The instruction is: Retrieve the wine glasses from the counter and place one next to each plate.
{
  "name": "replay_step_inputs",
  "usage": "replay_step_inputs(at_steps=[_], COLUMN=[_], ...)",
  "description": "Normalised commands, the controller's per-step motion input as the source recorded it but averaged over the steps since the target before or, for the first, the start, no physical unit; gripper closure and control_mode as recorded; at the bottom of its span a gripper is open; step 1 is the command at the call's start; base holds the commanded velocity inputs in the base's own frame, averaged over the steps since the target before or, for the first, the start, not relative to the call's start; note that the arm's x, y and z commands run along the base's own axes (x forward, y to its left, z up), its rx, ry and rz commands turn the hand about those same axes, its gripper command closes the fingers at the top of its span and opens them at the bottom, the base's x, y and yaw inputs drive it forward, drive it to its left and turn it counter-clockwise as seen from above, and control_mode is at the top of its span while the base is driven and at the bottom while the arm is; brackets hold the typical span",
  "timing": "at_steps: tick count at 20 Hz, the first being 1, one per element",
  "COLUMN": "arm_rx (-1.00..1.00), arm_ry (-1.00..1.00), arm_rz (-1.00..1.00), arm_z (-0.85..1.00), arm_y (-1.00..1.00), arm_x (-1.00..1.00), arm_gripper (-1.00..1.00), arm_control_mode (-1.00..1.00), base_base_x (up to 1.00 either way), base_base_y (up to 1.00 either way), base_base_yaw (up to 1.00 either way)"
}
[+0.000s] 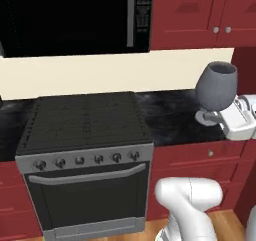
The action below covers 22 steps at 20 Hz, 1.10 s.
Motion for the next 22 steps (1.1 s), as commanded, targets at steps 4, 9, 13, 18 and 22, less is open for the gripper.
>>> replay_step_inputs(at_steps=[4,9,13,18,22], arm_rx=[0.0,0.0,0.0,0.0,0.0], arm_ry=[0.0,0.0,0.0,0.0,0.0], arm_rz=[0.0,0.0,0.0,0.0,0.0], arm_z=[0.0,0.0,0.0,0.0,0.0], arm_y=[0.0,0.0,0.0,0.0,0.0], arm_x=[0.0,0.0,0.0,0.0,0.0], arm_gripper=[1.0,1.0,1.0,1.0,1.0], arm_control_mode=[1.0,1.0,1.0,1.0,1.0], base_base_x=[-0.4,0.0,0.0,0.0,0.0], base_base_y=[1.0,0.37,0.0,0.0,0.0], base_base_yaw=[0.47,0.95,1.0,1.0,1.0])
